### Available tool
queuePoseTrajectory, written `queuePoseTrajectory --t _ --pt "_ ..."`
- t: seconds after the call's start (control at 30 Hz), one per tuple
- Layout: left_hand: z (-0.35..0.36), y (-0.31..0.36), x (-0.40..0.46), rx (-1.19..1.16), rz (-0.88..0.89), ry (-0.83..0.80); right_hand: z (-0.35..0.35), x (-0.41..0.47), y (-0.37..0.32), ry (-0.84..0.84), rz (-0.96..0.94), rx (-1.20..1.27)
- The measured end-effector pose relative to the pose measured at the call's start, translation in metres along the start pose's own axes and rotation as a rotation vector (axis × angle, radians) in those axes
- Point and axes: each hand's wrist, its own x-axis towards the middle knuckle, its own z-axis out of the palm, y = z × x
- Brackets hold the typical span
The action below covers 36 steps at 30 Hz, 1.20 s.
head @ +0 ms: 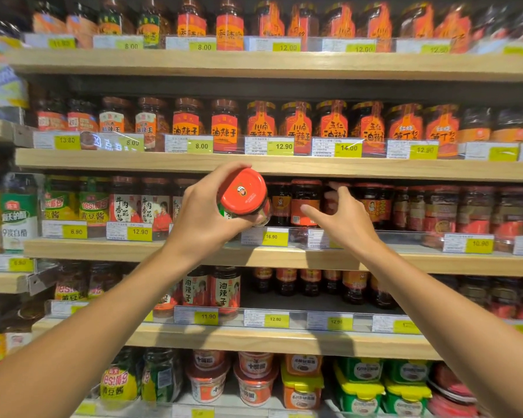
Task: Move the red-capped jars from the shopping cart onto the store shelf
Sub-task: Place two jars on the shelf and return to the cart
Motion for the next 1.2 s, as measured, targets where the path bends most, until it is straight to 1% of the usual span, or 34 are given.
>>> queuePoseTrajectory --t 0.13,0.33,0.47,0.67,0.97,1.07,1.2 --pt "0.02 -0.007 0.009 0.042 0.035 -0.017 -0.016 -0.01 0.006 0.049 -0.061 0.015" --pt "0.039 -0.023 0.013 0.105 0.01 -0.04 -0.028 -0.023 0.02 0.07 -0.121 0.06" --pt "0.048 -0.03 0.015 0.1 -0.068 -0.037 -0.03 -0.028 0.023 0.086 -0.16 0.063" --pt "0.062 -0.039 0.025 0.153 -0.164 -0.024 -0.03 -0.027 0.026 0.067 -0.157 0.07" --pt "0.071 -0.039 0.031 0.149 -0.228 -0.054 -0.028 -0.023 0.032 0.061 -0.139 0.067" --pt "0.074 -0.04 0.035 0.163 -0.264 -0.074 -0.028 -0.021 0.032 0.041 -0.128 0.072" --pt "0.077 -0.043 0.041 0.181 -0.365 -0.09 -0.025 -0.017 0.027 -0.003 -0.12 0.077"
